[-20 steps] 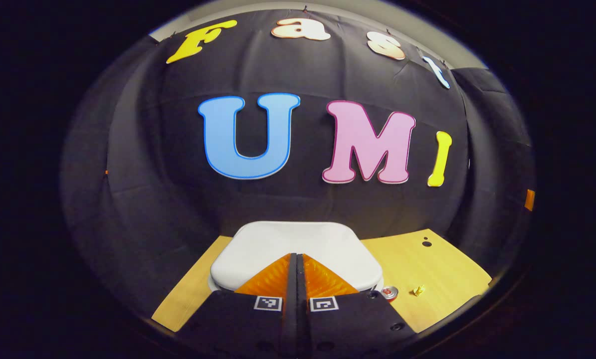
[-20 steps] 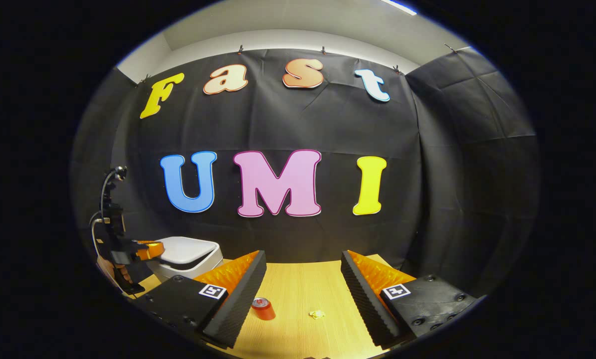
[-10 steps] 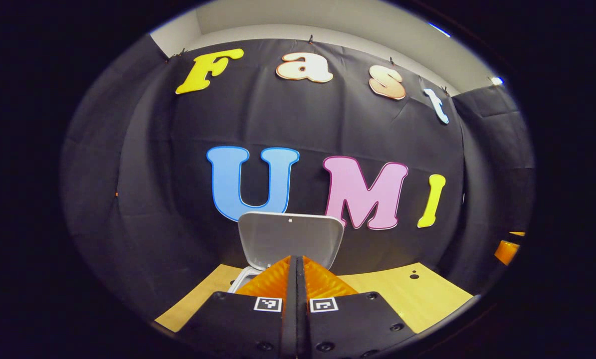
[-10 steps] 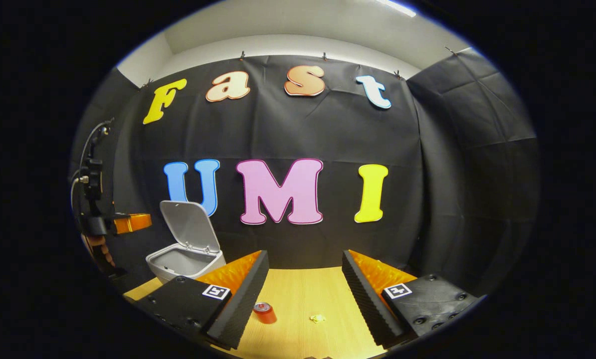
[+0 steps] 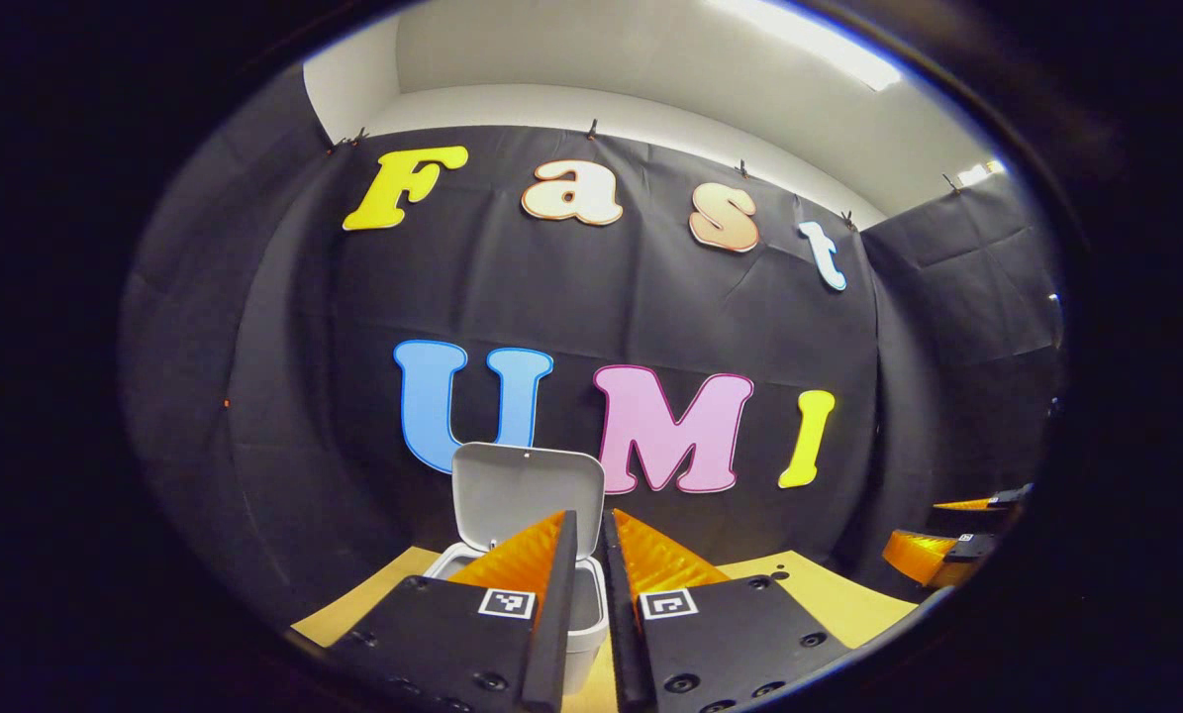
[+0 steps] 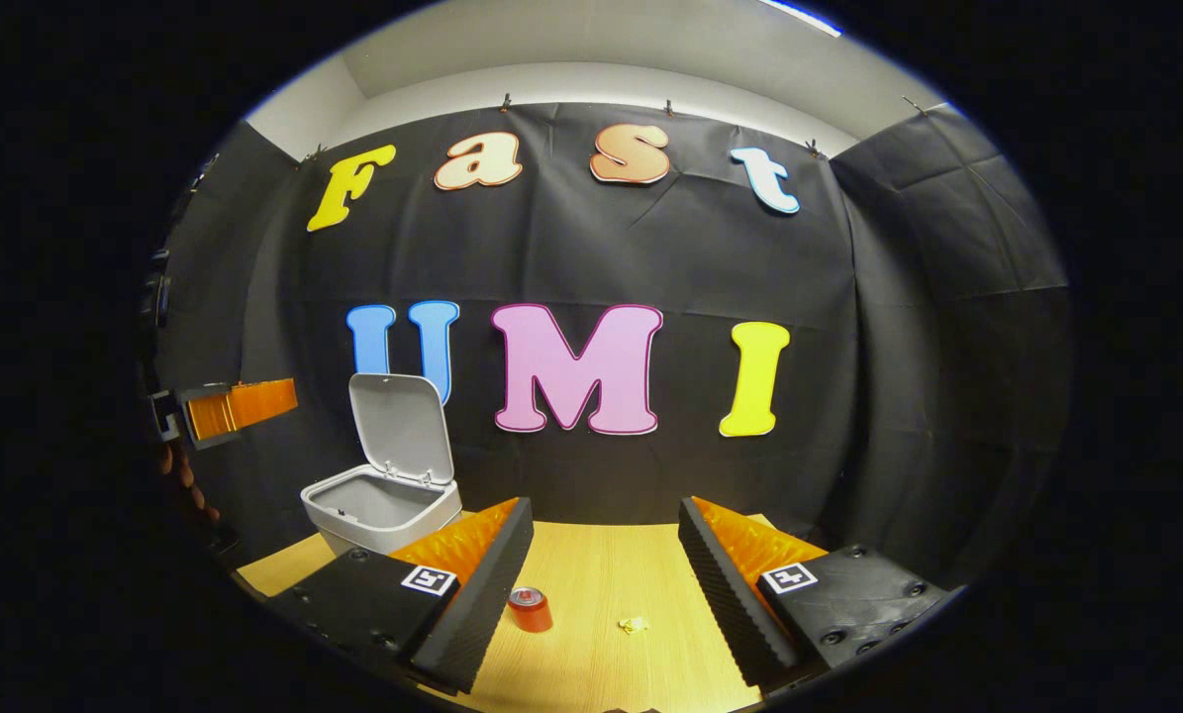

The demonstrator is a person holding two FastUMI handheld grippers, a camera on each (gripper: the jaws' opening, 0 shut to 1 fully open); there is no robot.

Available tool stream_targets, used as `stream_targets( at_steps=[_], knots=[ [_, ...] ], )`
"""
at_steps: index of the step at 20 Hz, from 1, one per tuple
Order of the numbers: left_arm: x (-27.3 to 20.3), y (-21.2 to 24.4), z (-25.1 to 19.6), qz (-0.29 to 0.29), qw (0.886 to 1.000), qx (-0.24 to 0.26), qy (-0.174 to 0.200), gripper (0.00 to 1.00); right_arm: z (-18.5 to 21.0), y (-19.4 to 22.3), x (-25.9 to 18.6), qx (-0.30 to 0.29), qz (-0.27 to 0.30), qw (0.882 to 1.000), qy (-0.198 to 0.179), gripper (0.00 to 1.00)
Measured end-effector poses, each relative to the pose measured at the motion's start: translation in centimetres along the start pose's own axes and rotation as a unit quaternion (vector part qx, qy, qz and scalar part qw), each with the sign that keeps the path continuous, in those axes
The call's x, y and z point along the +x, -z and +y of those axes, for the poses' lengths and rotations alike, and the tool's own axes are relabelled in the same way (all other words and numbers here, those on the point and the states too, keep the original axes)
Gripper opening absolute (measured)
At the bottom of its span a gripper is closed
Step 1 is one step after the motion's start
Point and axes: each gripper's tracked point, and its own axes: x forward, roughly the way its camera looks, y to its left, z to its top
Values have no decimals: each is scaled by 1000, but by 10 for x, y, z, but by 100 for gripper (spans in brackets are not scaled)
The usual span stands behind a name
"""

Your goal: Press the lid of the desktop garbage bin to open it, pick up the crumpled paper on the desktop and throw it into the bin, then pick up the pop can on the desktop and drop it into the bin, and finally close the garbage bin lid.

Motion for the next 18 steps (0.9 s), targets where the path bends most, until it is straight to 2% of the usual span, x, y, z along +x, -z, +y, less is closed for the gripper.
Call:
stream_targets(
  at_steps=[1,2,3,4,5,9,14,18],
  knots=[
    [-1,6,-3,9,1000,-10,2,30,-1,0,-1,-1,-1,1000,1,96],
    [-1,10,-5,16,1000,-19,4,44,-3,0,-1,0,-1,1000,1,95],
    [-1,13,-5,19,999,-27,5,77,-4,1,-1,2,-1,1000,1,96],
    [-1,13,-5,19,999,-34,4,89,-5,3,-1,2,1,1000,2,95],
    [-1,14,-3,18,999,-38,0,93,-7,6,0,3,5,1000,2,95],
    [-3,22,1,28,999,-23,-23,95,-3,20,8,6,30,999,-15,95],
    [-5,29,-10,42,999,-31,-14,95,-15,55,40,-33,77,996,-26,96],
    [-8,33,-17,51,999,-15,-13,95,-23,94,77,-49,129,989,-48,97]
  ],
)
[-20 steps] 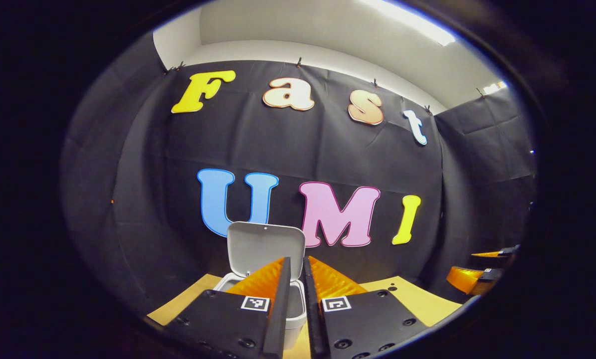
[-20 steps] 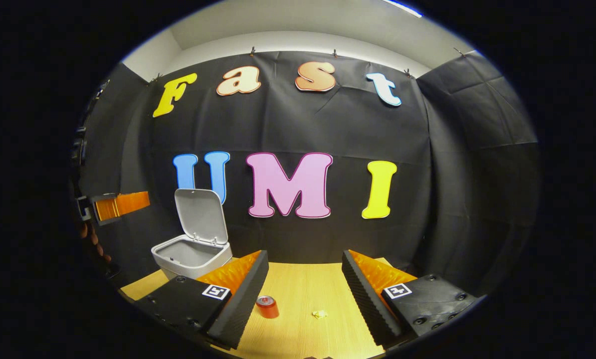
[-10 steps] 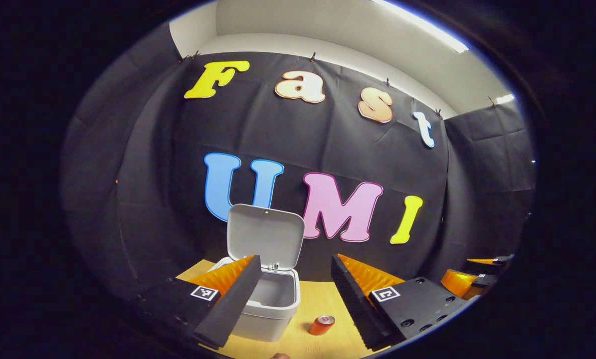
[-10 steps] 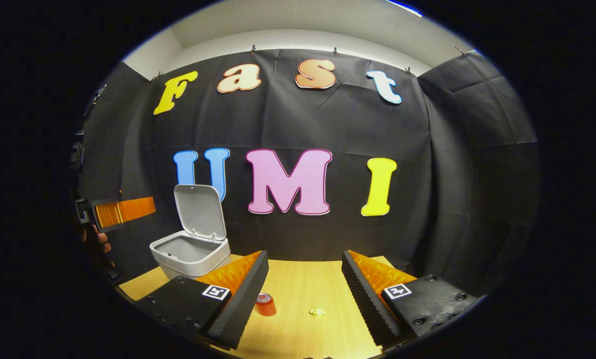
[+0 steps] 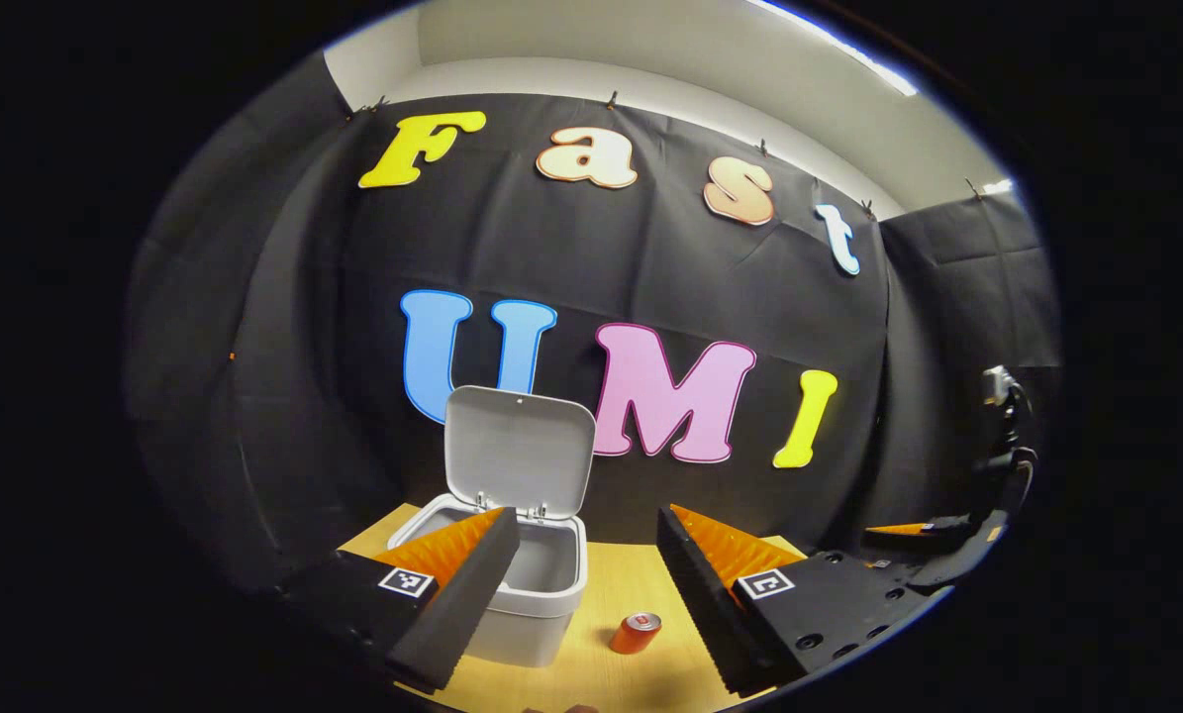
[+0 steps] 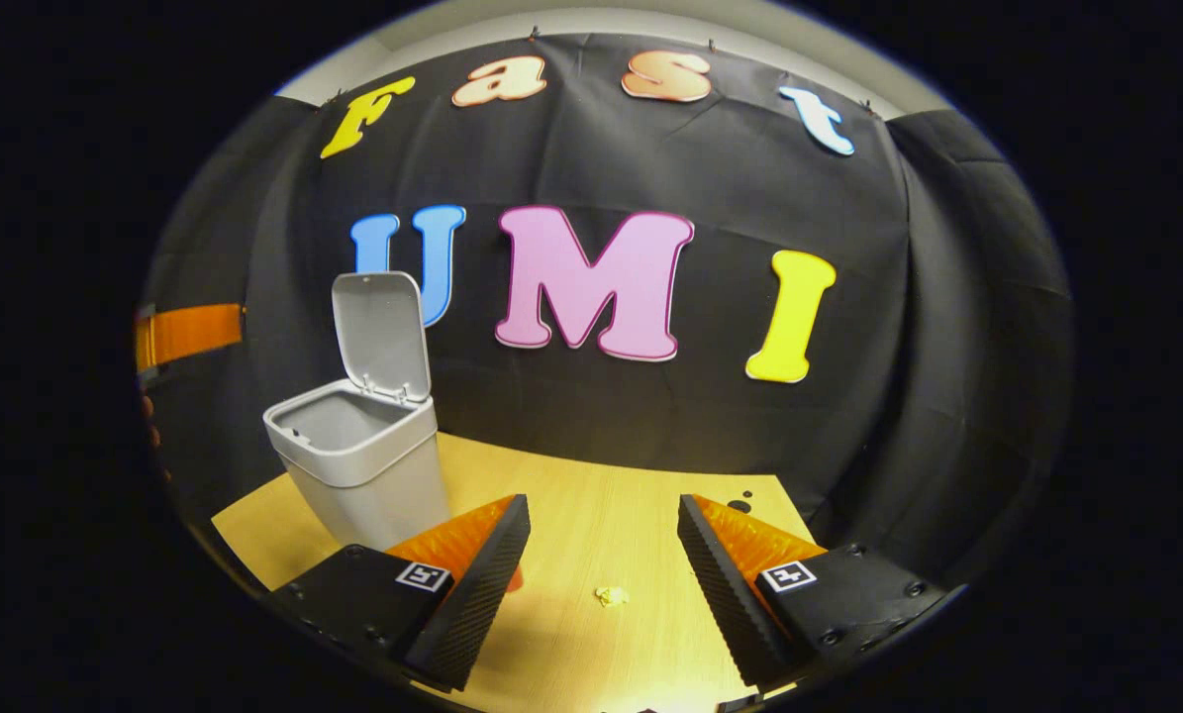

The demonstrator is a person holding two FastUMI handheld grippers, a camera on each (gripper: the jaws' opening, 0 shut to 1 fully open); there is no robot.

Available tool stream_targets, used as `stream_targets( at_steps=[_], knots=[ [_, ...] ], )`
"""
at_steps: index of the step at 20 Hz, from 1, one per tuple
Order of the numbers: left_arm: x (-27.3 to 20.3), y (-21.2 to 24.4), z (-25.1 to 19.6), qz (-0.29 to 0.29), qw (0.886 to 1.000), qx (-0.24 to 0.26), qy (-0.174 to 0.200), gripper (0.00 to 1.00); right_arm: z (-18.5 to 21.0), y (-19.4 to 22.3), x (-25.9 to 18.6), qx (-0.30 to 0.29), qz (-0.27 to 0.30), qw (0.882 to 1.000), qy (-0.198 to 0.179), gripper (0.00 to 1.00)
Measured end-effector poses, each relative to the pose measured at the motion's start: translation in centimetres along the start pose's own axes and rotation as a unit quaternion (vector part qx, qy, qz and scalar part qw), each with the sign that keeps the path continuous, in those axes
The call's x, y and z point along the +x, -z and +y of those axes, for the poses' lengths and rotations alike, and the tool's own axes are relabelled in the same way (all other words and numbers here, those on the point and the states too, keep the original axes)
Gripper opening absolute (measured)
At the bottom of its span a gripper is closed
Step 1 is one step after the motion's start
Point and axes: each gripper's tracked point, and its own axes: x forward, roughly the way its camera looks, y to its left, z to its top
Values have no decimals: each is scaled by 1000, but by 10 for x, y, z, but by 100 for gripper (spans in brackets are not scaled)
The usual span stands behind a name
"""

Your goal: Press the lid of the desktop garbage bin to open it, pick up the crumpled paper on the desktop and throw it into the bin, then pick up the pop can on the desktop and drop it into the bin, and finally close the garbage bin lid.

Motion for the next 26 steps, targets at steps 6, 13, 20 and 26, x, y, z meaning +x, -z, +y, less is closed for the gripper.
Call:
stream_targets(
  at_steps=[6,13,20,26],
  knots=[
    [3,0,-3,11,1000,26,-13,95,1,76,69,24,104,994,-38,98],
    [11,8,-29,27,998,54,-11,95,-15,187,115,40,251,966,-46,96],
    [17,36,-62,66,996,65,3,95,-12,260,151,68,352,931,-63,95],
    [14,51,-69,86,994,68,-5,96,-15,293,161,68,396,914,-59,97]
  ],
)
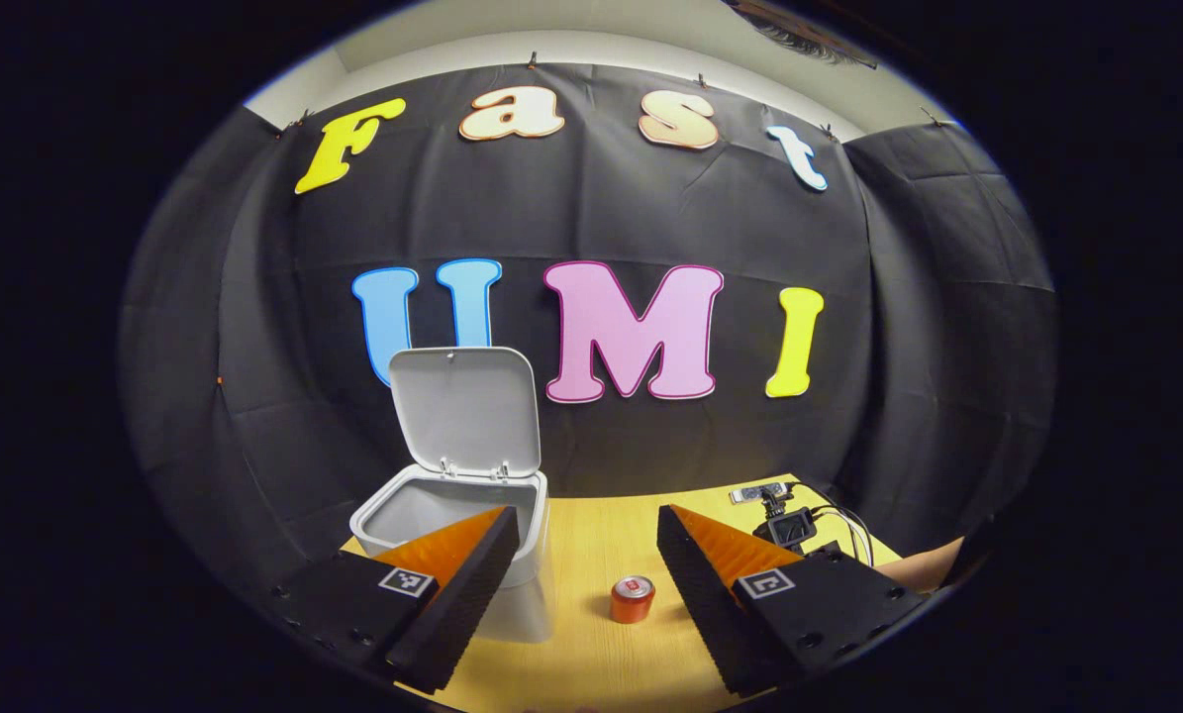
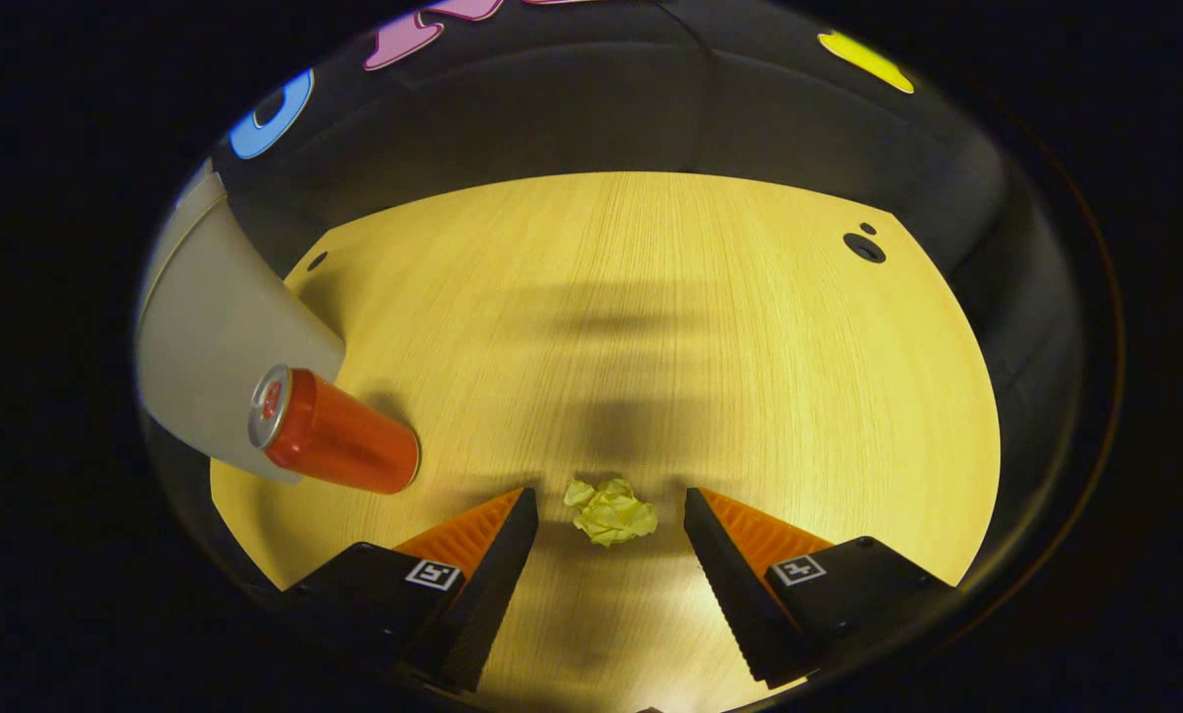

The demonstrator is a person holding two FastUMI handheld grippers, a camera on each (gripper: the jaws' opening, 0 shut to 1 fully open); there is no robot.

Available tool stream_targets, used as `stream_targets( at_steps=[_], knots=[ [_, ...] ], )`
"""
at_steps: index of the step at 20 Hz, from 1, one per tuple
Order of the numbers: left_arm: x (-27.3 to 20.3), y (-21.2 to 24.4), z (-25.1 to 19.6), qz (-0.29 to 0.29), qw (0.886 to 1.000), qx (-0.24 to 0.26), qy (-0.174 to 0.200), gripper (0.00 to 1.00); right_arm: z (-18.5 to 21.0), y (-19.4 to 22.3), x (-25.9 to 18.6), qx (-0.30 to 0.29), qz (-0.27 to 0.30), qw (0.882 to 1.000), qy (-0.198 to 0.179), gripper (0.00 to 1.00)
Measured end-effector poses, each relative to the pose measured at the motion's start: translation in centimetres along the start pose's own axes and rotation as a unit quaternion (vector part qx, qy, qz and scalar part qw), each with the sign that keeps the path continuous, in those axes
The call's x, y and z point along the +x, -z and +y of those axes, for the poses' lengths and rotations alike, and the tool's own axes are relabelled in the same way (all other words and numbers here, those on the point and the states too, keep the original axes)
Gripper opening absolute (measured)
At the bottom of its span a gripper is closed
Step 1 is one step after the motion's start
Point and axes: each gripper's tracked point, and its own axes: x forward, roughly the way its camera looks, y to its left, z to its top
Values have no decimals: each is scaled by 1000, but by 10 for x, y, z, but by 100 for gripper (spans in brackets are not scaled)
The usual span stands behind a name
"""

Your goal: Press the lid of the desktop garbage bin to open it, pick up the crumpled paper on the desktop and throw it into the bin, then pick up the pop can on the desktop and drop it into the bin, and finally close the garbage bin lid.

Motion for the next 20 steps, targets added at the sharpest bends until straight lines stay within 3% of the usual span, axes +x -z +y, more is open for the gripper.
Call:
stream_targets(
  at_steps=[7,8,9,10,13,14,15,16,20],
  knots=[
    [2,14,5,15,999,-25,-18,96,-2,3,12,-44,3,999,9,89],
    [3,16,6,18,999,-28,-19,95,-3,3,14,-44,4,999,8,82],
    [3,19,7,21,999,-30,-22,95,-4,4,13,-42,7,999,8,61],
    [3,20,7,24,999,-33,-22,96,-4,5,13,-42,9,999,7,55],
    [3,28,9,29,999,-34,-28,96,-5,4,11,-43,12,999,1,52],
    [3,29,10,30,999,-33,-29,96,-4,4,8,-42,10,999,-1,47],
    [4,32,11,32,998,-35,-30,96,-4,1,4,-44,5,999,-1,32],
    [4,34,11,34,998,-38,-29,96,-3,-4,0,-45,-6,999,-2,47],
    [7,43,15,39,998,-49,-30,96,6,-33,-48,-44,-56,997,-16,46]
  ],
)
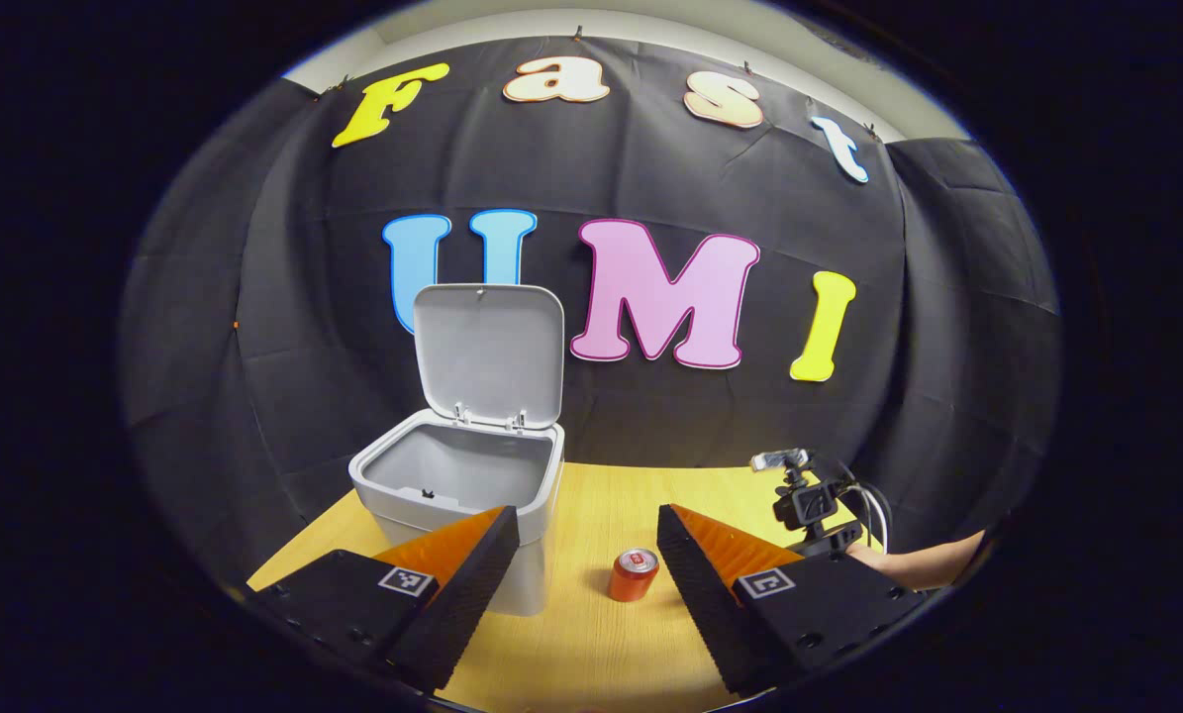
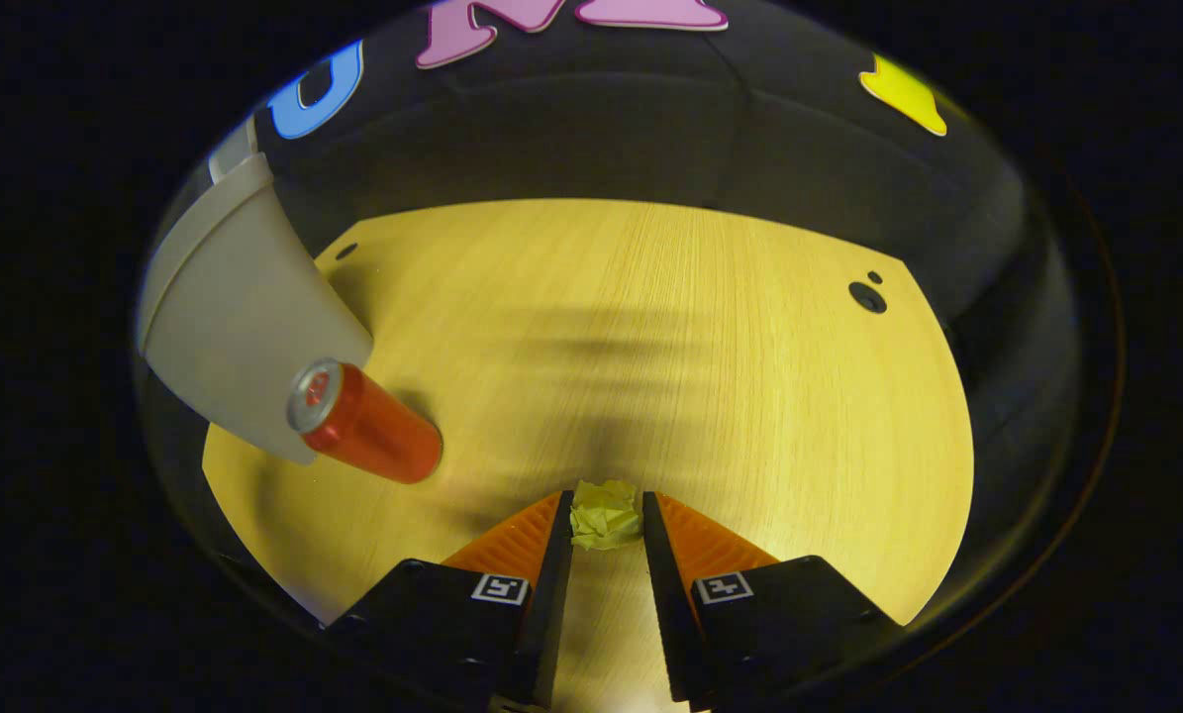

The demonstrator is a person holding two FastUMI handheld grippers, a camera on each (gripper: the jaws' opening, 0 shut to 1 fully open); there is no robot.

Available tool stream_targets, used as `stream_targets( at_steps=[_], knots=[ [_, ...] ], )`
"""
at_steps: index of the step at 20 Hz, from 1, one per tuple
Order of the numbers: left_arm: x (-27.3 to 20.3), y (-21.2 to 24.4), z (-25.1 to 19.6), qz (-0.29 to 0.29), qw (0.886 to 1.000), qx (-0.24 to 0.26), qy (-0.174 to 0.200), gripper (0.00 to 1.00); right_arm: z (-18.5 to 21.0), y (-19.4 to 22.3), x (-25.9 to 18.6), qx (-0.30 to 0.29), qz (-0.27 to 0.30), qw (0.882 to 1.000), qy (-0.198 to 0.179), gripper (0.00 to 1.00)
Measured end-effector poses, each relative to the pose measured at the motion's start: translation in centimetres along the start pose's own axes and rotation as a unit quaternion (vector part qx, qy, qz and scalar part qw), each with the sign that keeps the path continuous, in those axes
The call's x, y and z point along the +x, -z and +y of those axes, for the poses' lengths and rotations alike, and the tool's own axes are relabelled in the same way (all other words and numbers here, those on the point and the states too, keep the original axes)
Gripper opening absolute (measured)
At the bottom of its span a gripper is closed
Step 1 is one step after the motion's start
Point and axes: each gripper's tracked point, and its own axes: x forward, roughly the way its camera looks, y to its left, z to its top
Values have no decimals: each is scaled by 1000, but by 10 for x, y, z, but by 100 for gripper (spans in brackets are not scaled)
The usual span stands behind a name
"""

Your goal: Press the lid of the desktop garbage bin to open it, pick up the crumpled paper on the desktop and throw it into the bin, then pick up the pop can on the desktop and drop it into the bin, and finally close the garbage bin lid.

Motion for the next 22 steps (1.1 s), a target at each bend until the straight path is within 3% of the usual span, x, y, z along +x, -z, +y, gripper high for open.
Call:
stream_targets(
  at_steps=[4,8,13,16,19,22],
  knots=[
    [0,-1,5,-8,1000,8,2,95,12,-47,-53,-22,-57,998,-5,46],
    [-3,-4,15,-19,1000,11,-3,96,47,-109,-118,-62,-131,989,-32,46],
    [-14,0,35,-29,999,-4,-13,96,132,-168,-169,-135,-196,967,-94,46],
    [-22,-1,52,-37,999,8,-27,96,175,-195,-196,-187,-225,949,-113,46],
    [-34,1,68,-41,998,10,-38,96,222,-208,-218,-210,-231,938,-152,46],
    [-46,5,86,-39,998,11,-54,96,269,-212,-206,-228,-225,932,-171,46]
  ],
)
